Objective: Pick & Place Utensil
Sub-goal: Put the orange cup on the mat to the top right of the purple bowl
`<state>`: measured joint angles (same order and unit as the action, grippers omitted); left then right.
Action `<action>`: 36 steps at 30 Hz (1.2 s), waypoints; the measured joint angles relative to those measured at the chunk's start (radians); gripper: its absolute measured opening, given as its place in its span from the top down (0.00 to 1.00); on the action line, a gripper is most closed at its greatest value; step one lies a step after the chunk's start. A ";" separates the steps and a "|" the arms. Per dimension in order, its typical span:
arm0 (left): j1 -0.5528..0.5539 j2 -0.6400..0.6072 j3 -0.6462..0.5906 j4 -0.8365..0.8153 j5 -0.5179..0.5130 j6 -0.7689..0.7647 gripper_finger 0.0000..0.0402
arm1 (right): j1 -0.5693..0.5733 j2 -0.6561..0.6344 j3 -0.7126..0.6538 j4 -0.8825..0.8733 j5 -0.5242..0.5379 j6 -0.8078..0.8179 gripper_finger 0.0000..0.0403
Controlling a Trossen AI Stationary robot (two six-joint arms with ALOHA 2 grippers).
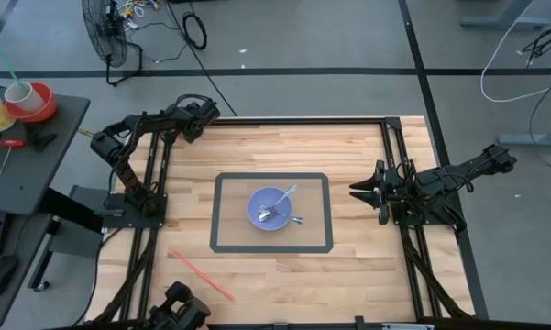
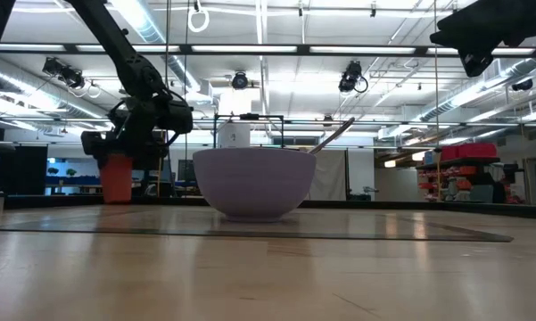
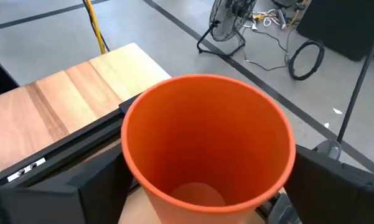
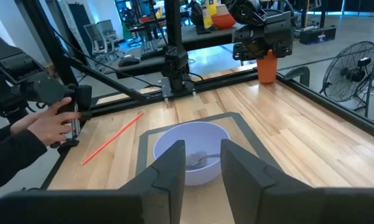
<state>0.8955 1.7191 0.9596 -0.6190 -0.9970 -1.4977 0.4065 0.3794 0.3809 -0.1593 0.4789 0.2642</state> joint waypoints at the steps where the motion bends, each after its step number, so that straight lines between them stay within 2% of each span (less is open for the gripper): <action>1: 0.000 0.000 0.000 0.000 0.000 0.003 0.11 | 0.000 0.000 0.000 0.000 0.000 0.000 0.74; 5: 0.000 0.000 0.000 -0.002 0.000 0.003 0.16 | 0.000 0.000 0.000 0.000 0.000 0.000 0.74; 18: -0.016 0.000 0.001 -0.003 0.006 -0.001 0.18 | 0.000 0.000 0.000 0.000 0.000 0.000 0.74; 27: -0.115 -0.019 0.001 -0.008 -0.065 -0.008 0.20 | 0.000 0.000 0.000 0.000 0.000 0.000 0.74; 36: -0.246 -0.132 0.001 -0.045 -0.104 0.001 0.21 | 0.000 0.000 0.000 0.000 0.000 0.000 0.74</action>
<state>0.6500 1.5875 0.9604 -0.6639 -1.1011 -1.4966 0.4065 0.3794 0.3809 -0.1589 0.4789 0.2642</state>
